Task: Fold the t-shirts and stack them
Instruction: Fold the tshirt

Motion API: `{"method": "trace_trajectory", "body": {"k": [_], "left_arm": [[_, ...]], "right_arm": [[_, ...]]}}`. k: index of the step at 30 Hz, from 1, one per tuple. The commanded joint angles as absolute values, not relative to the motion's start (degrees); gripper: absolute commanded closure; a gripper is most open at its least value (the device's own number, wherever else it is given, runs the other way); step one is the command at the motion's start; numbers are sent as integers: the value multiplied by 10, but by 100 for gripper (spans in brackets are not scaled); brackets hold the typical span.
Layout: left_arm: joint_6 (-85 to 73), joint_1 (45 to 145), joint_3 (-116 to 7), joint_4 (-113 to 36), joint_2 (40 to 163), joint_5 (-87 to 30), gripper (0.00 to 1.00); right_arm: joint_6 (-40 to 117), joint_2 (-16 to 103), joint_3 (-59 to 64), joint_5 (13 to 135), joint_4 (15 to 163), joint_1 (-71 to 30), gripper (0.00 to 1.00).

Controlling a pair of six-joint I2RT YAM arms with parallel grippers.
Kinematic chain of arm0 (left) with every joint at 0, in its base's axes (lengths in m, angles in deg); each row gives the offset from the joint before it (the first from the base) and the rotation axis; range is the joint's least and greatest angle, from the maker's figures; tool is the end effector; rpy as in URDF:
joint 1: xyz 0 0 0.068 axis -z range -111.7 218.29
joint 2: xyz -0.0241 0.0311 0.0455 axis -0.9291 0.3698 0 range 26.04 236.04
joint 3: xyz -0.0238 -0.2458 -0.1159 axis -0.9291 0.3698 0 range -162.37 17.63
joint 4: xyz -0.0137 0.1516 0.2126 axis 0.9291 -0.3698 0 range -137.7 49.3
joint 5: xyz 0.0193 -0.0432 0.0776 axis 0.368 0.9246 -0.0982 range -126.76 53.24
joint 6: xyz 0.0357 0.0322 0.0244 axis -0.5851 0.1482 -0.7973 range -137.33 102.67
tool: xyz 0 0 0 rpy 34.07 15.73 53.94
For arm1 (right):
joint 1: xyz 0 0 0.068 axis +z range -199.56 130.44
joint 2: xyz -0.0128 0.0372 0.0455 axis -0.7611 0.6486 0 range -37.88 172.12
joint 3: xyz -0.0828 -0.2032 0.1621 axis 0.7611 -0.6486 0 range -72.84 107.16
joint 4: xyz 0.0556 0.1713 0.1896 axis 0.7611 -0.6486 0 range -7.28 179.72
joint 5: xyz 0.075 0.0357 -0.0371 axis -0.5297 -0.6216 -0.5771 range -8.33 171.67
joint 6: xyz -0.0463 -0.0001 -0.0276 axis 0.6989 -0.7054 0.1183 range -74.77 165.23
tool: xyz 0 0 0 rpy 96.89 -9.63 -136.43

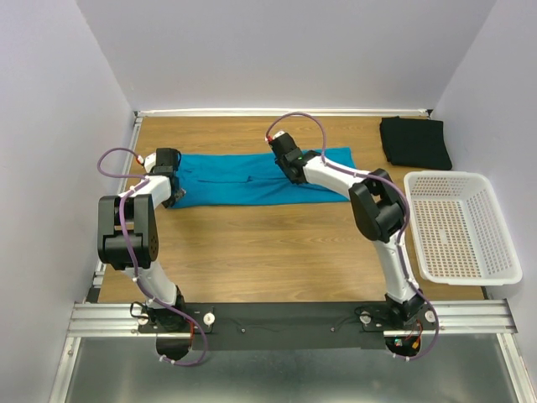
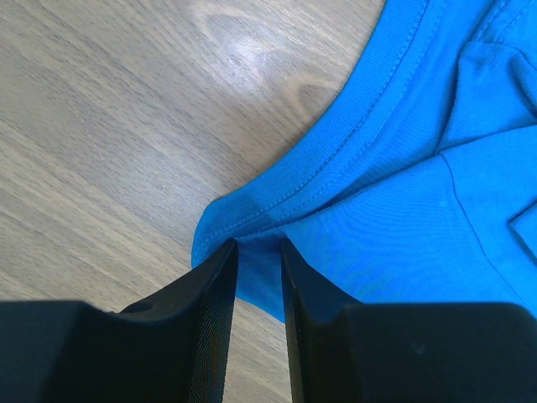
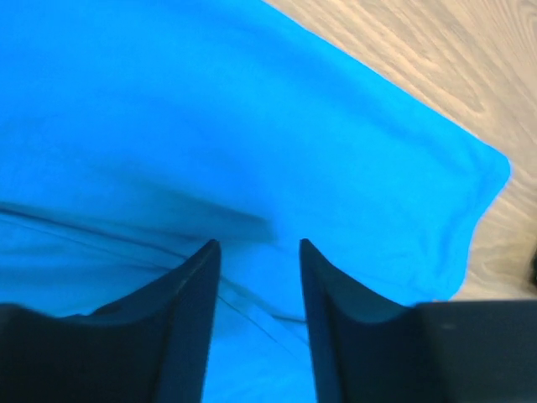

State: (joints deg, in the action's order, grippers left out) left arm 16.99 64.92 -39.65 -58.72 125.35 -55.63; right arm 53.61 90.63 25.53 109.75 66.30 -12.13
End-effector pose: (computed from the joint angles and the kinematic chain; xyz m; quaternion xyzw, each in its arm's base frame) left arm 0.3373 0.0314 0.1612 -0.3480 0.8882 0.0847 0.2879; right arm 0.3986 0.2839 0.1641 -0.2888 0.8783 -0.1469 0.3515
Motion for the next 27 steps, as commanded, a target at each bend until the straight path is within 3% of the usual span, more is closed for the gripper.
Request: {"method": "trace_trajectory", "body": {"k": [1, 5, 9, 13, 27], "left_arm": [[169, 645, -379, -604, 1249, -577, 64], [169, 645, -379, -603, 1247, -578, 64], [169, 645, -379, -601, 1247, -575, 64], [169, 647, -380, -599, 1248, -571, 64], [168, 650, -378, -597, 1244, -565, 64]], "right_arm": [[524, 855, 239, 1134, 658, -123, 47], [478, 786, 169, 1114, 658, -147, 42], [415, 717, 73, 1036, 659, -179, 27], [446, 699, 21, 1038, 662, -189, 18], [508, 742, 19, 1119, 662, -192, 12]]}}
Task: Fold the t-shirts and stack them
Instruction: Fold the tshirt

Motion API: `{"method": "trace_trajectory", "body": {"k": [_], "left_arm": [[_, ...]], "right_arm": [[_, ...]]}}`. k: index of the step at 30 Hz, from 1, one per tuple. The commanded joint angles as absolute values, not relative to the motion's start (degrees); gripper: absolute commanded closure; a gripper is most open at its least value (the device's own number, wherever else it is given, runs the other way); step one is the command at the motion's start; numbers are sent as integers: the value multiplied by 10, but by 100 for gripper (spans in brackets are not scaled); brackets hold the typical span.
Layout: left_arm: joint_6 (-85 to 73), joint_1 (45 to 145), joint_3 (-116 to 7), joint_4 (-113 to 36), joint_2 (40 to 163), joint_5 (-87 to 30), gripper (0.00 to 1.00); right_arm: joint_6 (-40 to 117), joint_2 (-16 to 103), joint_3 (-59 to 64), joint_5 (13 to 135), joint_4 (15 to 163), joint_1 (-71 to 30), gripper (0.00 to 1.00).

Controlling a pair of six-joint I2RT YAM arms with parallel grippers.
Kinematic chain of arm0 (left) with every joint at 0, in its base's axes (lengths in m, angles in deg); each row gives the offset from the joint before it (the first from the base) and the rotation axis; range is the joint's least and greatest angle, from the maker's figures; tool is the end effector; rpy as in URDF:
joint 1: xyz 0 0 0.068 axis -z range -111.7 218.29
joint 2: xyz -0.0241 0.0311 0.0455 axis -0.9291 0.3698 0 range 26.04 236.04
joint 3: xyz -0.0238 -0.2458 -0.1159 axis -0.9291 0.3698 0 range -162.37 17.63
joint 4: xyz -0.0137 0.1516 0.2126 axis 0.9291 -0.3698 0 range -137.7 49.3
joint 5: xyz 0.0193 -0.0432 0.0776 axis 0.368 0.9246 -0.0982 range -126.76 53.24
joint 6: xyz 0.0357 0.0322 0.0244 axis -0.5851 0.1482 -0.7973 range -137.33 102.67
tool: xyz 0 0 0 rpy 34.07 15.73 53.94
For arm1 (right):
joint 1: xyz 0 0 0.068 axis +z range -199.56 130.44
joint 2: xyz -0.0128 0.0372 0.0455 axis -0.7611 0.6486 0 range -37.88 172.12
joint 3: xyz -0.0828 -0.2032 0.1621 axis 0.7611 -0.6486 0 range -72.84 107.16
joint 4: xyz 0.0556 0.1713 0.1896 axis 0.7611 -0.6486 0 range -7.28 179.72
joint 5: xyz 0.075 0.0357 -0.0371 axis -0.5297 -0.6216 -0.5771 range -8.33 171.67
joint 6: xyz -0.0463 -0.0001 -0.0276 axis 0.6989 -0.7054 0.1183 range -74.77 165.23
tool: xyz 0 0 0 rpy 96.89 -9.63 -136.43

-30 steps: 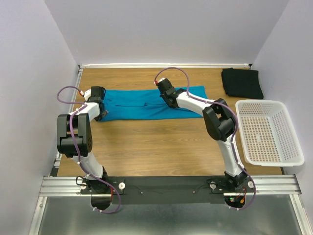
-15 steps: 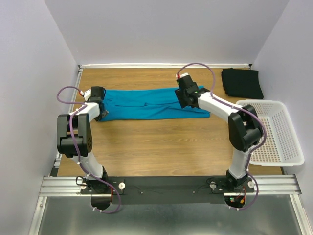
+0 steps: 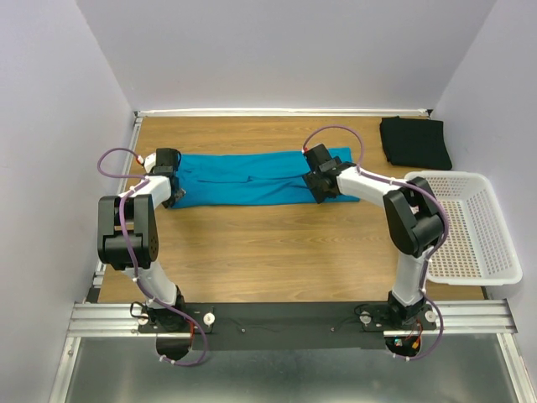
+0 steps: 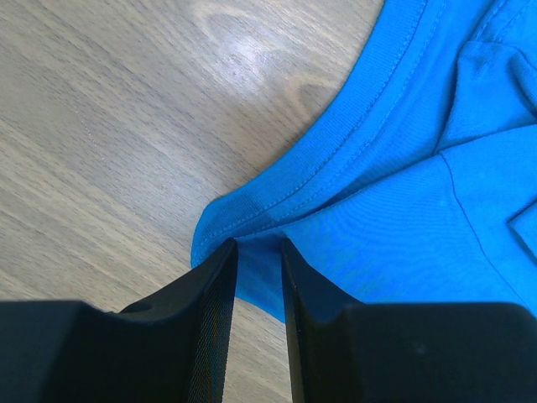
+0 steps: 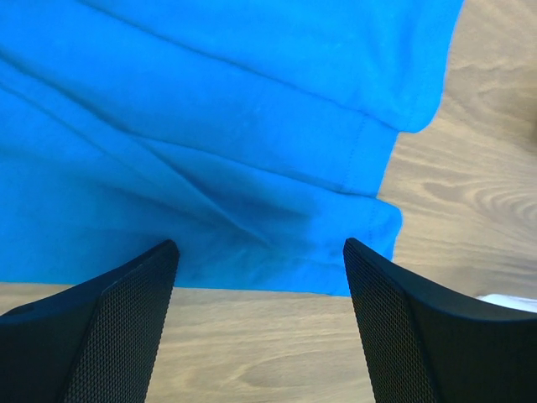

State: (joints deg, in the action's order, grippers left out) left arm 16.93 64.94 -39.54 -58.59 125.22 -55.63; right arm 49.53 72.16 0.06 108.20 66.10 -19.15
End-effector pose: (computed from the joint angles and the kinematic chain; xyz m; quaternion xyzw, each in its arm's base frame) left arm 0.3370 0.0313 0.1616 -0.3474 0.8880 0.0844 0.2890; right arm 0.3477 0.1856 0.1690 -0.2257 0.9162 -0.1607 0.2896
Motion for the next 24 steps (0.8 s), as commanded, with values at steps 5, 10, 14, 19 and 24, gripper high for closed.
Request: {"method": "trace_trajectory", "body": {"k": [5, 10, 14, 19, 24], "left_arm": [[166, 650, -378, -597, 1244, -564, 64], [165, 650, -378, -596, 1241, -564, 64], [165, 650, -378, -597, 1242, -565, 64], [164, 650, -379, -597, 1242, -568, 64], [165, 650, -383, -597, 1245, -570, 64]], "right_arm": [[517, 765, 34, 1134, 664, -196, 12], [521, 767, 41, 1142, 664, -202, 12], [527, 765, 47, 1145, 665, -210, 12], [537, 738, 39, 1122, 664, -213, 12], [539, 734, 32, 1122, 665, -217, 12]]}}
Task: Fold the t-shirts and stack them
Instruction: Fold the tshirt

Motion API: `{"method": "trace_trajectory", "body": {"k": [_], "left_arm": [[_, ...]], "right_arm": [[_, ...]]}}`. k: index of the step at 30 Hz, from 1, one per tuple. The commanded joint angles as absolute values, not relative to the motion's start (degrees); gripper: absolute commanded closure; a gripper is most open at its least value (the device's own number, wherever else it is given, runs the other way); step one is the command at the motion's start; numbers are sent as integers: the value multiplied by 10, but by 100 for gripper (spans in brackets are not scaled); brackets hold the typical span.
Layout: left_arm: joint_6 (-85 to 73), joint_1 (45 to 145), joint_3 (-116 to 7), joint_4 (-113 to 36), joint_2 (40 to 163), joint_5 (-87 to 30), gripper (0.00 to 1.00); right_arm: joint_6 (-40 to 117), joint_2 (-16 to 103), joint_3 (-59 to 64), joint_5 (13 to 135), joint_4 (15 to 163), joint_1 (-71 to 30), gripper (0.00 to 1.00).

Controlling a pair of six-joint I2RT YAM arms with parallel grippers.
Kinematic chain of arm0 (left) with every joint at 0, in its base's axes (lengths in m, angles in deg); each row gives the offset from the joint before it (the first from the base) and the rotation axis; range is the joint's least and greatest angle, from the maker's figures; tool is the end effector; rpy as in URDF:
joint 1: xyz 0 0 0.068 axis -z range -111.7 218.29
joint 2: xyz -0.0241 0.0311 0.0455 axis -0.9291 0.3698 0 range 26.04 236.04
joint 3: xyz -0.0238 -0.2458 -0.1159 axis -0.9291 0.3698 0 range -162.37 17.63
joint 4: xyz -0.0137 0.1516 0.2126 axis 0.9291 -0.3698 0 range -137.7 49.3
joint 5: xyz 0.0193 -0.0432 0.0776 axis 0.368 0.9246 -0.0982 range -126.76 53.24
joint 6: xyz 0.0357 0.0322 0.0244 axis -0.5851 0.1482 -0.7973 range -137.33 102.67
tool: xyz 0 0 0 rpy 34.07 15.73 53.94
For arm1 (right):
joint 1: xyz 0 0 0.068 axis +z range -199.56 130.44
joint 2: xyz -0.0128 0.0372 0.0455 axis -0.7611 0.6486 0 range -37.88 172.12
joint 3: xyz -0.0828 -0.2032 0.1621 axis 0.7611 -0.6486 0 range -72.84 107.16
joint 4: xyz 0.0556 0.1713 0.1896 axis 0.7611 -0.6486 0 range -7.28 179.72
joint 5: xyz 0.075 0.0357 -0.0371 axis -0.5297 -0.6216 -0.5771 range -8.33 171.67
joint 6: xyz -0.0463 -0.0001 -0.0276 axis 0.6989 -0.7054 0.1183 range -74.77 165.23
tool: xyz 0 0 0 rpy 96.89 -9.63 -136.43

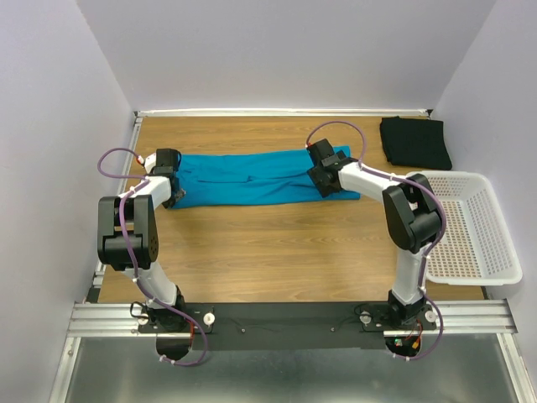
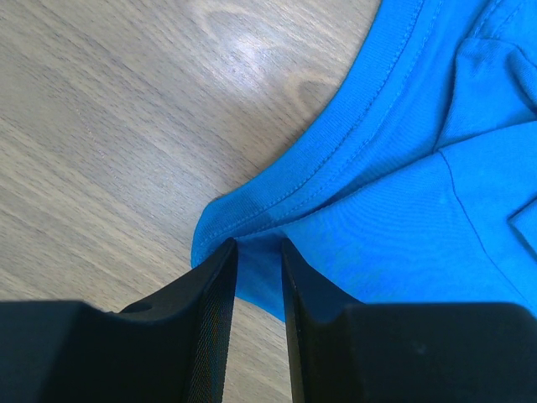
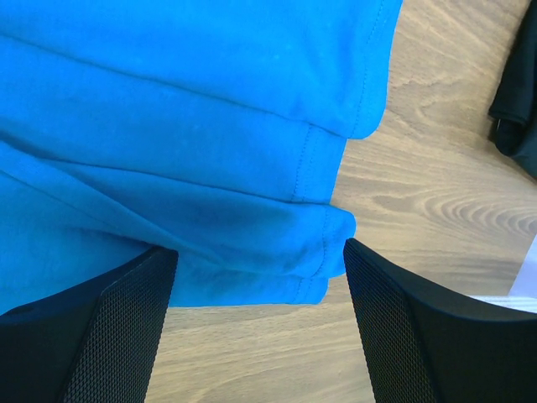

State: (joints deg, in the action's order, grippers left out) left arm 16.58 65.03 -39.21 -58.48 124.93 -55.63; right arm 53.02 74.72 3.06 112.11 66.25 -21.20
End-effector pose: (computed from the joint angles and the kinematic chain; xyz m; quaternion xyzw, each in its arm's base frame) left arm 0.3357 0.0307 0.1617 -0.3441 0.8892 0.0849 0.2894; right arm 0.3658 0.1769 0.1681 -0.2251 0.9073 -0.2052 0.2898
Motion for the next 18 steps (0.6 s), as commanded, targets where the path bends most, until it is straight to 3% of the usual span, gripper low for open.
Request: {"method": "trace_trajectory", "body": {"k": [1, 18], "left_arm": [[164, 650, -383, -598, 1246, -570, 64], [163, 650, -383, -598, 1246, -571, 64]], "right_arm": [[540, 740, 35, 1125, 665, -220, 12], [542, 779, 71, 1140, 669, -245, 13]]}}
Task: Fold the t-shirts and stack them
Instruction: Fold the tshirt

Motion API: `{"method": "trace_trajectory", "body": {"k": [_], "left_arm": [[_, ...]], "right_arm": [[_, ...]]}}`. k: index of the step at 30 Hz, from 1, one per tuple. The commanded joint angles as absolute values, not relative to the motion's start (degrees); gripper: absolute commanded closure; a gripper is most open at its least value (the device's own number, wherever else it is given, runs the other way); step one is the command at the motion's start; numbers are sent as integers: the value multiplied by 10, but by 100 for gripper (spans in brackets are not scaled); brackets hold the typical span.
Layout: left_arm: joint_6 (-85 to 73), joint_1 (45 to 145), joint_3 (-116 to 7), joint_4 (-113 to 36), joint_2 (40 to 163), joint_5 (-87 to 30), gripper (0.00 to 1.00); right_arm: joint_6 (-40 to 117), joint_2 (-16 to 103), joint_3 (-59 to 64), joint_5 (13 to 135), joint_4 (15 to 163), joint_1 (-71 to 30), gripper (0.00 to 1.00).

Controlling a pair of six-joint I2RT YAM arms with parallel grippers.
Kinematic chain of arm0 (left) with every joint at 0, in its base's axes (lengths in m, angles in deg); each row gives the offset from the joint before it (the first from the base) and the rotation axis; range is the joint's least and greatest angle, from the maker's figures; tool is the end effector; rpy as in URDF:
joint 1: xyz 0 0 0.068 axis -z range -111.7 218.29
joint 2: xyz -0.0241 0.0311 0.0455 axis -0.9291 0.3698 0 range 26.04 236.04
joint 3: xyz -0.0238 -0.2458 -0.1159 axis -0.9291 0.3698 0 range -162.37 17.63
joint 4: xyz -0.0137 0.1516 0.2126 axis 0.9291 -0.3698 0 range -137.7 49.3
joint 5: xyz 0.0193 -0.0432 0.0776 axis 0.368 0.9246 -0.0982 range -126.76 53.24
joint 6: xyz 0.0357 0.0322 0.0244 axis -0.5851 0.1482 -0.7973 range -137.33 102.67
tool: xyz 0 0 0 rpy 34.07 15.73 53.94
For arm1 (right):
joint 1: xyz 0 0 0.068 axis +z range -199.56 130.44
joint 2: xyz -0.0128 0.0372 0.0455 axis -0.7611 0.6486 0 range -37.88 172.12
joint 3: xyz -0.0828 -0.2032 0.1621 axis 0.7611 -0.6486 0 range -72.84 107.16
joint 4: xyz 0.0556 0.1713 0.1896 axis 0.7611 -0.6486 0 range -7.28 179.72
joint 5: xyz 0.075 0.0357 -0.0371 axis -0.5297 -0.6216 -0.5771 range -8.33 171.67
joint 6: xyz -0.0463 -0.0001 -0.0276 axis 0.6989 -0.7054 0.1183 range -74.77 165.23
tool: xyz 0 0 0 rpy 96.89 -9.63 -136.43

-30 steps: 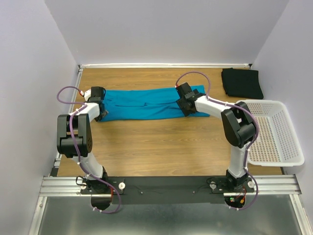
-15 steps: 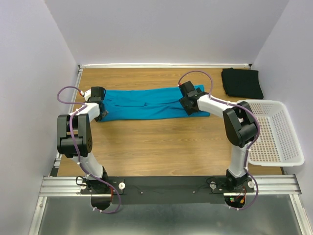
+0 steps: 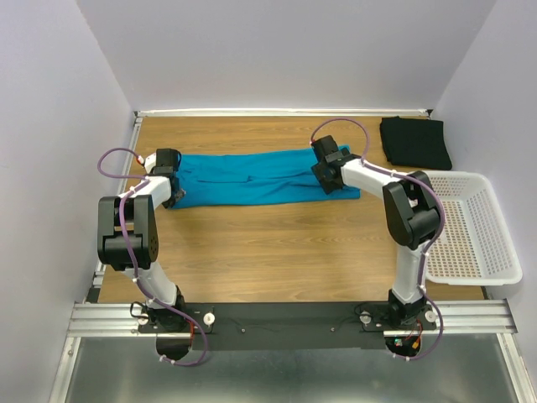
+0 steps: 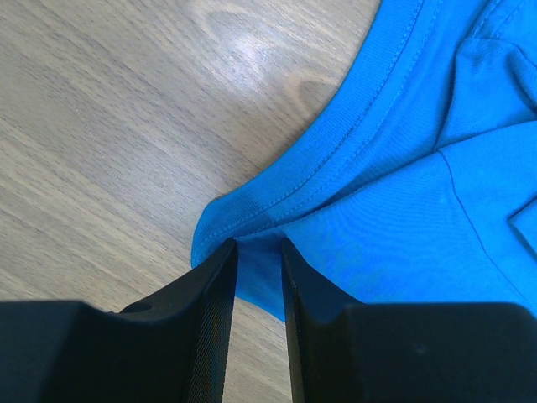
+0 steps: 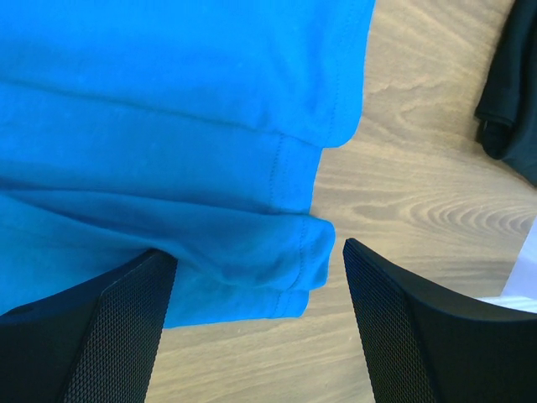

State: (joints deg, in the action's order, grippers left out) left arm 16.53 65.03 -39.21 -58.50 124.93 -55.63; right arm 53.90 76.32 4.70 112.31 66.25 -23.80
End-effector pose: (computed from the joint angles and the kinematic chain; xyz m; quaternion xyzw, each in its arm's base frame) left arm 0.3357 0.0307 0.1617 -0.3437 0.8894 0.0850 0.2892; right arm 0.3796 0.1630 0.1654 -0.2108 0.9103 -0.2154 0.2838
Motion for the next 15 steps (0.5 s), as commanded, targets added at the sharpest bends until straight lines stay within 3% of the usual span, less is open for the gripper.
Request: {"method": "trace_trajectory", "body": {"k": [1, 15], "left_arm": [[163, 650, -383, -599, 1247, -571, 64], [162, 650, -381, -598, 1247, -567, 64]], "right_arm": [[542, 782, 81, 1143, 670, -247, 13], [546, 847, 195, 1150, 684, -336, 13]]}}
